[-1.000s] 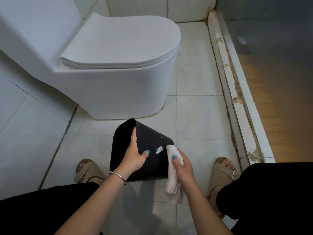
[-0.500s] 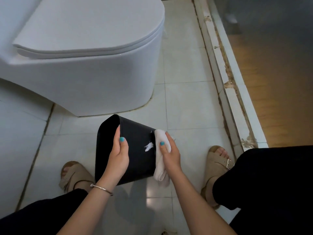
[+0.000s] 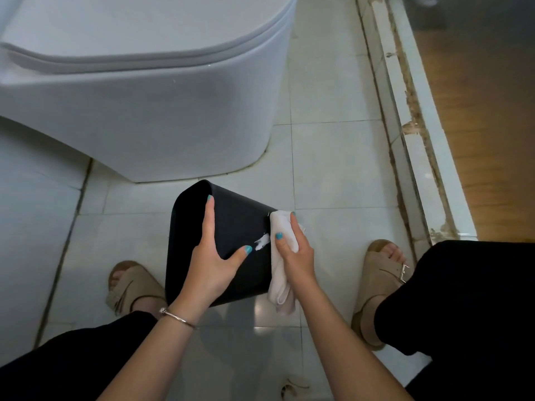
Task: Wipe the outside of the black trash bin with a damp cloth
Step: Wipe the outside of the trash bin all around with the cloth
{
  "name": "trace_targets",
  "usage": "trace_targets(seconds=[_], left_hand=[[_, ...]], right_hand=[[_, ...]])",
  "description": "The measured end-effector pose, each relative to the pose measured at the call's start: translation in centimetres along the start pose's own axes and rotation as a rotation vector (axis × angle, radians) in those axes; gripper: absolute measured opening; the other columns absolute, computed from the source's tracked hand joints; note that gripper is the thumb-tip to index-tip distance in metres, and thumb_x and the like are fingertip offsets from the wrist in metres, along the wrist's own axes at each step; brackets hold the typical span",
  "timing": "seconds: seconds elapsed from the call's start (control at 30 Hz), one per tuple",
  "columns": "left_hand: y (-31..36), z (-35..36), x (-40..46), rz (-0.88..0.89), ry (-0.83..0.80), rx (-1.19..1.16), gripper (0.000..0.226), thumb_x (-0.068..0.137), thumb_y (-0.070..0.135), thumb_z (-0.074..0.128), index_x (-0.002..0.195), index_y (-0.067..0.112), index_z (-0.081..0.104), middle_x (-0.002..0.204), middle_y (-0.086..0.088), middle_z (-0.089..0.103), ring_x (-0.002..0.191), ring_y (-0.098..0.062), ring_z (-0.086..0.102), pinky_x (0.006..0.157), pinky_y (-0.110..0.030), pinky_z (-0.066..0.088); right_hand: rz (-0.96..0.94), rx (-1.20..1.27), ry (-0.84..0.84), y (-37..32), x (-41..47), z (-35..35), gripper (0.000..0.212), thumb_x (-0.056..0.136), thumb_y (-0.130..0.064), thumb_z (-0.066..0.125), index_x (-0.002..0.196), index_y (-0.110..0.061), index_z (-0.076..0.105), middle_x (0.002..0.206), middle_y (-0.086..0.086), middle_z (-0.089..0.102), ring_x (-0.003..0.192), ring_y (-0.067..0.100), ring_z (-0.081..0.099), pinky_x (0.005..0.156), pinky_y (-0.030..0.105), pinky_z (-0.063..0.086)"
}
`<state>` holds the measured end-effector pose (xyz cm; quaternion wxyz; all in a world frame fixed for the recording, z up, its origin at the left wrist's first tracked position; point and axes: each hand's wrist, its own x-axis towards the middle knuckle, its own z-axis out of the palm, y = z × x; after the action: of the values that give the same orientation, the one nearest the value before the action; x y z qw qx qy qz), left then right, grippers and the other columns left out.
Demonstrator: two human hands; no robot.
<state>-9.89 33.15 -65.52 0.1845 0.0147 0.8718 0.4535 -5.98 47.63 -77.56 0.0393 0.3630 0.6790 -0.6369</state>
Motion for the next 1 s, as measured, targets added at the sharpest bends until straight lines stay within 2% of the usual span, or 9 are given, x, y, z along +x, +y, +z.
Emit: trace_targets(seconds=[0.17, 0.33, 0.53, 0.67, 0.73, 0.77, 0.87, 0.93, 1.0], left_hand=[[0.2, 0.0, 0.1, -0.012, 0.029, -0.049, 0.086, 0.089, 0.028, 0.064, 0.148, 0.047, 0.004, 0.114, 0.04, 0.036, 0.095, 0.028, 0.044, 0.078, 0.003, 0.033], [0.4, 0.3, 0.2, -0.009, 0.033, -0.016, 0.06, 0.099, 0.038, 0.038, 0.148, 0.046, 0.004, 0.074, 0.026, 0.034, 0.061, 0.017, 0.049, 0.061, 0.002, 0.036], [0.1, 0.0, 0.2, -0.034, 0.047, -0.052, 0.053, 0.102, 0.034, 0.03, 0.147, 0.049, 0.007, 0.071, 0.023, 0.031, 0.058, 0.017, 0.045, 0.059, -0.006, 0.036], [-0.2, -0.1, 0.2, -0.029, 0.046, -0.116, 0.05, 0.104, 0.028, 0.028, 0.15, 0.04, 0.013, 0.076, 0.026, 0.038, 0.064, 0.031, 0.041, 0.064, 0.004, 0.033], [-0.6, -0.3, 0.3, -0.022, 0.037, -0.148, 0.047, 0.104, 0.027, 0.027, 0.148, 0.041, 0.015, 0.096, 0.046, 0.047, 0.084, 0.038, 0.037, 0.076, 0.008, 0.027], [-0.6, -0.3, 0.3, -0.018, 0.035, -0.16, 0.047, 0.104, 0.027, 0.026, 0.147, 0.042, 0.014, 0.107, 0.058, 0.036, 0.096, 0.04, 0.031, 0.086, 0.006, 0.021], [-0.7, -0.4, 0.5, -0.018, 0.034, -0.185, 0.049, 0.103, 0.03, 0.027, 0.149, 0.042, 0.013, 0.136, 0.047, 0.022, 0.118, 0.032, 0.023, 0.107, -0.012, 0.018], [-0.8, -0.5, 0.5, -0.021, 0.032, -0.176, 0.049, 0.103, 0.03, 0.028, 0.149, 0.044, 0.014, 0.135, 0.043, 0.032, 0.113, 0.029, 0.032, 0.107, -0.012, 0.024], [-0.8, -0.5, 0.4, -0.03, 0.042, -0.152, 0.049, 0.104, 0.026, 0.028, 0.148, 0.041, 0.015, 0.102, 0.041, 0.048, 0.085, 0.034, 0.041, 0.085, 0.003, 0.032]], right_hand=[[0.014, 0.043, -0.007, -0.6, -0.1, 0.2, 0.045, 0.091, -0.047, 0.056, 0.132, -0.059, 0.044, 0.138, 0.007, 0.043, 0.121, 0.021, 0.048, 0.108, 0.041, 0.041], [-0.074, 0.055, -0.06, -1.8, -1.4, 1.0, 0.054, 0.077, -0.065, 0.052, 0.13, -0.06, 0.045, 0.137, -0.003, 0.045, 0.126, 0.017, 0.043, 0.109, 0.04, 0.038], [-0.198, -0.027, -0.15, -3.2, -2.6, 1.7, 0.054, 0.073, -0.072, 0.045, 0.126, -0.068, 0.038, 0.132, -0.004, 0.046, 0.127, 0.013, 0.034, 0.106, 0.031, 0.033], [-0.141, -0.009, -0.133, -3.0, -1.6, 0.9, 0.048, 0.085, -0.051, 0.054, 0.13, -0.059, 0.04, 0.133, 0.0, 0.042, 0.117, 0.007, 0.031, 0.101, 0.023, 0.026], [-0.086, -0.007, -0.066, -2.5, -0.7, 0.7, 0.046, 0.092, -0.037, 0.057, 0.133, -0.052, 0.044, 0.135, 0.004, 0.042, 0.117, 0.01, 0.035, 0.103, 0.025, 0.029], [-0.06, -0.001, -0.041, -2.3, -0.2, 0.6, 0.046, 0.093, -0.035, 0.057, 0.134, -0.05, 0.046, 0.135, 0.005, 0.042, 0.119, 0.013, 0.039, 0.106, 0.028, 0.032], [-0.009, 0.005, -0.005, -2.1, 0.6, 0.5, 0.046, 0.091, -0.038, 0.057, 0.134, -0.053, 0.046, 0.13, 0.004, 0.043, 0.123, 0.02, 0.044, 0.109, 0.036, 0.036], [0.005, -0.004, -0.014, -2.3, 0.5, 0.8, 0.046, 0.092, -0.037, 0.056, 0.133, -0.055, 0.044, 0.122, 0.002, 0.038, 0.116, 0.019, 0.044, 0.107, 0.033, 0.035], [-0.027, -0.018, -0.041, -2.5, -0.1, 1.3, 0.047, 0.093, -0.037, 0.056, 0.133, -0.056, 0.043, 0.12, 0.001, 0.038, 0.116, 0.019, 0.043, 0.107, 0.031, 0.035]])
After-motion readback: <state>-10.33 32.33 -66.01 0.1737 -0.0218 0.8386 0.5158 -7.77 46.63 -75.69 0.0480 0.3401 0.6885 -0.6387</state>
